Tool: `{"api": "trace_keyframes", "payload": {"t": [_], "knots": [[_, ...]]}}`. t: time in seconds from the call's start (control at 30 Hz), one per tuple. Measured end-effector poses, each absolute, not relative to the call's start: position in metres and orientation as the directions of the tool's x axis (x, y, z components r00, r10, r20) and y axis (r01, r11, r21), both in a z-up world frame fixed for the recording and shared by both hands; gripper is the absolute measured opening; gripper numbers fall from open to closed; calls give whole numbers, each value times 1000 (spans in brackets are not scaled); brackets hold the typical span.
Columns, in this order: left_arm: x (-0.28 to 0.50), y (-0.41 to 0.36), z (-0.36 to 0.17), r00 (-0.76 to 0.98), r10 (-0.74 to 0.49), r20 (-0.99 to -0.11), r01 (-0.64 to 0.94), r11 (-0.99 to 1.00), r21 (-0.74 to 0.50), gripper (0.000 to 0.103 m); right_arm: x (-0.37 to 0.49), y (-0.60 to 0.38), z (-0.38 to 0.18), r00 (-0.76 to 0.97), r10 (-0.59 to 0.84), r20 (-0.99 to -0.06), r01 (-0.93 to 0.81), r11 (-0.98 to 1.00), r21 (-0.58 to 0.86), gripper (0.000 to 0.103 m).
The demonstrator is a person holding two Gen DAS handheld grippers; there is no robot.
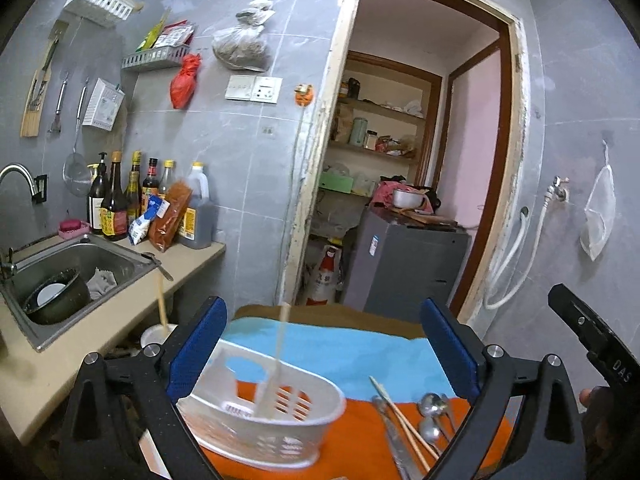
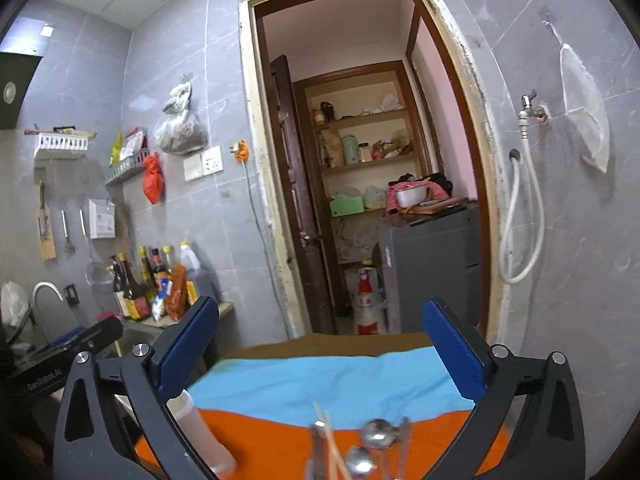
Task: Organize utensils
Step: 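Return both open grippers to the remaining utensils on the blanket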
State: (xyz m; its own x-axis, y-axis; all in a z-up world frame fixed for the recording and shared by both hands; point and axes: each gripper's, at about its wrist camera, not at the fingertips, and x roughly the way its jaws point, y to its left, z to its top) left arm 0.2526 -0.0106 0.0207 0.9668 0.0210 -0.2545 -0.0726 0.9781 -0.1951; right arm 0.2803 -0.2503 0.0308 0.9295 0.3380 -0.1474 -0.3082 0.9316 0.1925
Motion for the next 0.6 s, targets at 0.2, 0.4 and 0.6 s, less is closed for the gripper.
{"api": "trace_keyframes", "payload": {"t": [0.2,0.4,0.6], "knots": [[252,-53,0,951,-18,-308,-39,984,-176,95,283,-285,14,927,312,-207,-281,945,166,103],[259,-87,-35,919,-44,-391,-19,988,-155,95,291,-312,-13,919,292,-266,-256,953,163,103],[276,-108,-70,875,-60,-480,-9,990,-140,95,305,-330,-43,901,279,-333,-234,957,169,103]]}}
